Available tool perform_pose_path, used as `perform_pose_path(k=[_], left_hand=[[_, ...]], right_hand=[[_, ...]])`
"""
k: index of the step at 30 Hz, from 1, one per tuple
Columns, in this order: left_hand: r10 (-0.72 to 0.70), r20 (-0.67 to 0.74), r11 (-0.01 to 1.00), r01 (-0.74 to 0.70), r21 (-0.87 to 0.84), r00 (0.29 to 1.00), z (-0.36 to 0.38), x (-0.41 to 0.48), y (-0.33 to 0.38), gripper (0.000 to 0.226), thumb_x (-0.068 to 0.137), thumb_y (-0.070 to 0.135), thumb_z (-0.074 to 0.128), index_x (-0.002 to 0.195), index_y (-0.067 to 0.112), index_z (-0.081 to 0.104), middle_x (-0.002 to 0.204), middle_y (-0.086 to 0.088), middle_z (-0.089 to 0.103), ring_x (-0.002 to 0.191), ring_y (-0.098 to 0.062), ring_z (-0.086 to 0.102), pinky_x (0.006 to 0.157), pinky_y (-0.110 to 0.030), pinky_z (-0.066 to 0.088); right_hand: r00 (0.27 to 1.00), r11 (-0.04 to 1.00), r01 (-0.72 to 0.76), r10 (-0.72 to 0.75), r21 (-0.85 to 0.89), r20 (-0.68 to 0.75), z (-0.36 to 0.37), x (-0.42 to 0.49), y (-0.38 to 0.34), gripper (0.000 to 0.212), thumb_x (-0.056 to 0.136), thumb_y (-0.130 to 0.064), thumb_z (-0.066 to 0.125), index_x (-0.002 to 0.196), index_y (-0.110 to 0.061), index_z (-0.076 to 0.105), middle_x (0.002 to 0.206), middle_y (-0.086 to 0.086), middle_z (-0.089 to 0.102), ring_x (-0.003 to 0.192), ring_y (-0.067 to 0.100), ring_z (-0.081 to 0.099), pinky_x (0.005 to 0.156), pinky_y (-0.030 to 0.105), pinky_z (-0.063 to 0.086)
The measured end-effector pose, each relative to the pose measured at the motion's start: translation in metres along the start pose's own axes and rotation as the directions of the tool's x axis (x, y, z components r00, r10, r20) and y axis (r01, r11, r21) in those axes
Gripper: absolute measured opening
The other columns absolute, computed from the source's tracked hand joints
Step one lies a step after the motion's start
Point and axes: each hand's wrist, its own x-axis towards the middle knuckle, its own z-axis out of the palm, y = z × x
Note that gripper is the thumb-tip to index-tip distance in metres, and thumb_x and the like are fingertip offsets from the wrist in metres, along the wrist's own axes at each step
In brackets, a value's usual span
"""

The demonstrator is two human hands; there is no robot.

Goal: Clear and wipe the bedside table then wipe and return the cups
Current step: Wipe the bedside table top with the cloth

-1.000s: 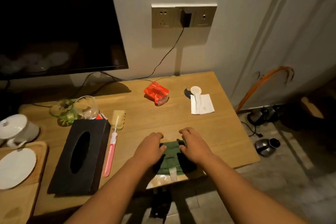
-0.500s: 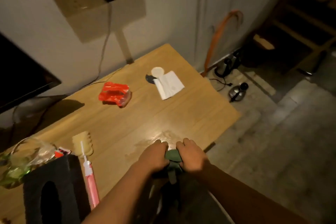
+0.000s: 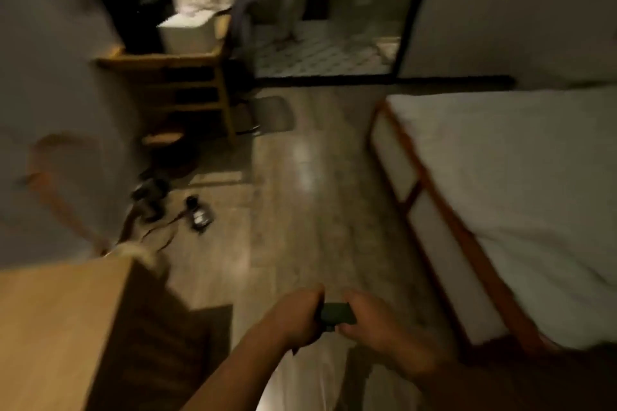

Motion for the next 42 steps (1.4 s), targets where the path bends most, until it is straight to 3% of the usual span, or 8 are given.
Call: perform_pose_path(k=[3, 8, 11, 15, 21, 26, 32, 42], left_hand=[[0.217, 0.131, 0.972, -0.226, 0.057, 0.967, 0.035, 0.053, 0.125, 0.039, 0.080, 0.031, 0.072, 0.114, 0.021, 0.056, 0.105, -0.005, 0.069, 0.091, -0.023, 0.067, 0.078, -0.037, 0.055], [0.491, 0.376, 0.787, -0.585, 0.195, 0.786, 0.100, 0.112, 0.330, 0.021, 0.083, 0.031, 0.061, 0.094, 0.015, 0.068, 0.092, -0.009, 0.071, 0.081, -0.021, 0.066, 0.079, -0.036, 0.055], [0.583, 0.470, 0.661, -0.723, 0.199, 0.662, 0.135, 0.131, 0.428, 0.017, 0.086, 0.025, 0.060, 0.095, 0.011, 0.066, 0.093, -0.009, 0.069, 0.085, -0.022, 0.065, 0.071, -0.028, 0.048], [0.647, 0.583, 0.475, -0.858, 0.197, 0.492, 0.189, 0.155, 0.544, 0.007, 0.090, 0.020, 0.056, 0.090, 0.015, 0.061, 0.082, 0.000, 0.056, 0.078, -0.014, 0.052, 0.068, -0.024, 0.034], [0.638, 0.681, 0.359, -0.921, 0.149, 0.359, 0.269, 0.224, 0.698, 0.016, 0.092, 0.020, 0.055, 0.097, 0.010, 0.066, 0.087, -0.004, 0.063, 0.080, -0.018, 0.060, 0.071, -0.021, 0.043], [0.609, 0.743, 0.290, -0.950, 0.116, 0.277, 0.327, 0.305, 0.830, 0.018, 0.092, 0.021, 0.056, 0.098, 0.008, 0.066, 0.098, -0.013, 0.067, 0.087, -0.024, 0.064, 0.079, -0.029, 0.049], [0.601, 0.768, 0.269, -0.961, 0.068, 0.222, 0.380, 0.372, 0.978, 0.024, 0.097, 0.025, 0.050, 0.108, 0.009, 0.064, 0.108, -0.012, 0.066, 0.098, -0.025, 0.063, 0.091, -0.031, 0.049], [0.587, 0.795, 0.179, -0.982, 0.060, 0.155, 0.473, 0.481, 1.191, 0.019, 0.097, 0.024, 0.051, 0.106, 0.011, 0.061, 0.107, -0.008, 0.062, 0.089, -0.015, 0.054, 0.081, -0.023, 0.038]], right_hand=[[0.978, 0.976, -0.147, 0.167, 0.159, -0.125, -0.053, -0.077, 0.105, 0.021, 0.084, -0.027, 0.067, 0.076, -0.034, 0.048, 0.077, -0.012, 0.051, 0.080, 0.015, 0.057, 0.056, 0.018, 0.031], [0.773, 0.850, -0.382, 0.509, 0.362, -0.379, -0.104, -0.219, 0.257, 0.024, 0.083, -0.033, 0.066, 0.100, -0.019, 0.057, 0.101, 0.004, 0.061, 0.098, 0.023, 0.060, 0.073, 0.026, 0.041], [0.642, 0.752, -0.428, 0.644, 0.502, -0.416, -0.114, -0.288, 0.319, 0.022, 0.080, -0.035, 0.067, 0.091, -0.023, 0.053, 0.087, -0.002, 0.061, 0.082, 0.020, 0.061, 0.067, 0.030, 0.048], [0.503, 0.645, -0.492, 0.759, 0.585, -0.414, -0.133, -0.359, 0.396, 0.019, 0.084, -0.042, 0.061, 0.099, -0.030, 0.060, 0.095, -0.004, 0.066, 0.089, 0.015, 0.063, 0.086, 0.040, 0.055], [0.399, 0.492, -0.598, 0.868, 0.633, -0.297, -0.171, -0.416, 0.534, 0.027, 0.097, -0.030, 0.055, 0.112, -0.010, 0.064, 0.114, 0.010, 0.066, 0.105, 0.023, 0.063, 0.086, 0.024, 0.044], [0.273, 0.370, -0.664, 0.929, 0.650, -0.250, -0.215, -0.441, 0.664, 0.042, 0.097, -0.041, 0.052, 0.133, -0.019, 0.055, 0.135, 0.008, 0.058, 0.122, 0.023, 0.055, 0.104, 0.033, 0.040], [0.138, 0.265, -0.678, 0.962, 0.686, -0.235, -0.286, -0.485, 0.796, 0.043, 0.097, -0.042, 0.051, 0.134, -0.020, 0.055, 0.134, 0.005, 0.059, 0.123, 0.023, 0.056, 0.106, 0.035, 0.041], [0.187, 0.302, -0.657, 0.953, 0.691, -0.239, -0.374, -0.558, 1.029, 0.036, 0.095, -0.047, 0.052, 0.122, -0.024, 0.058, 0.122, 0.001, 0.061, 0.111, 0.017, 0.057, 0.094, 0.027, 0.041]])
